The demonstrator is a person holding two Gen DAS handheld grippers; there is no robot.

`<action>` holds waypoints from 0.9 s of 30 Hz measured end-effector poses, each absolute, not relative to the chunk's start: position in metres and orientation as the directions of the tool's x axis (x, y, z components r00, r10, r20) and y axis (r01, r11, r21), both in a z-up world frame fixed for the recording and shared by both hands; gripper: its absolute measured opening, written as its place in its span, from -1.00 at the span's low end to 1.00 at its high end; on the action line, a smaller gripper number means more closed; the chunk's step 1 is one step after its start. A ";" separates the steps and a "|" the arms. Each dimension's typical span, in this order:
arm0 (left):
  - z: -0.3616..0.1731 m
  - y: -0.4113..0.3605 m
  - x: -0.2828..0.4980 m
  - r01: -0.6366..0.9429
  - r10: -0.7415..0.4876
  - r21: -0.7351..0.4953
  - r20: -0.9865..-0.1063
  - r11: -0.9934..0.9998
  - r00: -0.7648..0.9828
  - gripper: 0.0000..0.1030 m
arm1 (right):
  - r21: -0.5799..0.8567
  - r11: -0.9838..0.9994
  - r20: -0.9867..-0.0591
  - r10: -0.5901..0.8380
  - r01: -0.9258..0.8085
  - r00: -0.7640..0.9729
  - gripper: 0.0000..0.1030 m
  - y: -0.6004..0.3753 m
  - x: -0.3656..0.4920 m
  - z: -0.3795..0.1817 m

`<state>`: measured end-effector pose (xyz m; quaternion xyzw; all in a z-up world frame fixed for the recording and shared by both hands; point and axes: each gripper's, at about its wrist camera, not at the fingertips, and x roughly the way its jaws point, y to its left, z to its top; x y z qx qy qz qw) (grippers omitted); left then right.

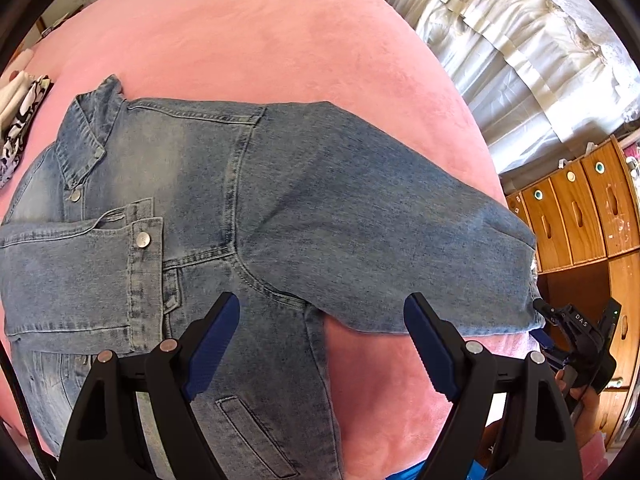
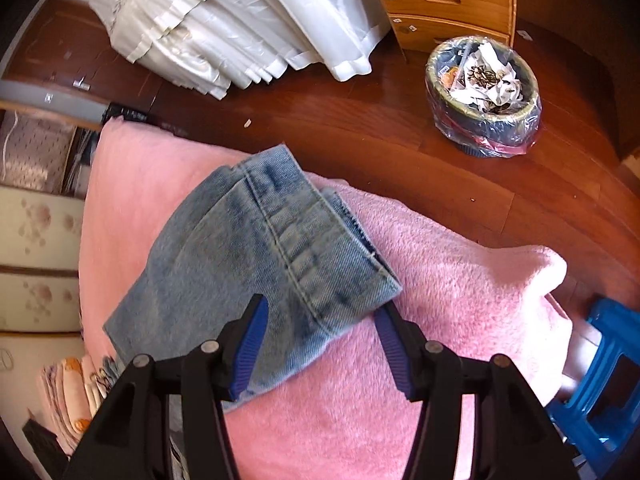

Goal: Fold large clothes
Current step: 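Grasp the denim sleeve cuff with the right gripper and lift it, then lay the held sleeve across the jacket front with the right gripper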

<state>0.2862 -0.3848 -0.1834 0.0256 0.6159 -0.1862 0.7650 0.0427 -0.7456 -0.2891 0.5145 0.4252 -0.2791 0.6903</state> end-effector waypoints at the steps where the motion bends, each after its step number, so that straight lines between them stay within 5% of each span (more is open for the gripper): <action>1: -0.183 -0.381 0.288 0.306 -0.252 -0.192 -0.952 0.933 0.172 0.61 | 0.472 0.304 -0.875 0.046 0.828 0.482 0.07 -0.748 0.043 -0.291; 6: -0.184 -0.366 0.292 0.271 -0.251 -0.199 -0.952 0.942 0.174 0.61 | 0.448 0.282 -0.888 0.032 0.848 0.458 -0.53 -0.751 0.048 -0.297; 8: -0.184 -0.359 0.293 0.254 -0.247 -0.198 -0.953 0.947 0.177 0.61 | 0.434 0.296 -0.893 0.014 0.851 0.451 -0.61 -0.750 0.051 -0.292; 27: -0.157 -0.258 0.299 0.167 -0.251 -0.211 -0.929 0.963 0.271 0.61 | 0.433 0.582 -0.794 -0.115 0.688 0.597 -0.75 -0.673 0.112 -0.165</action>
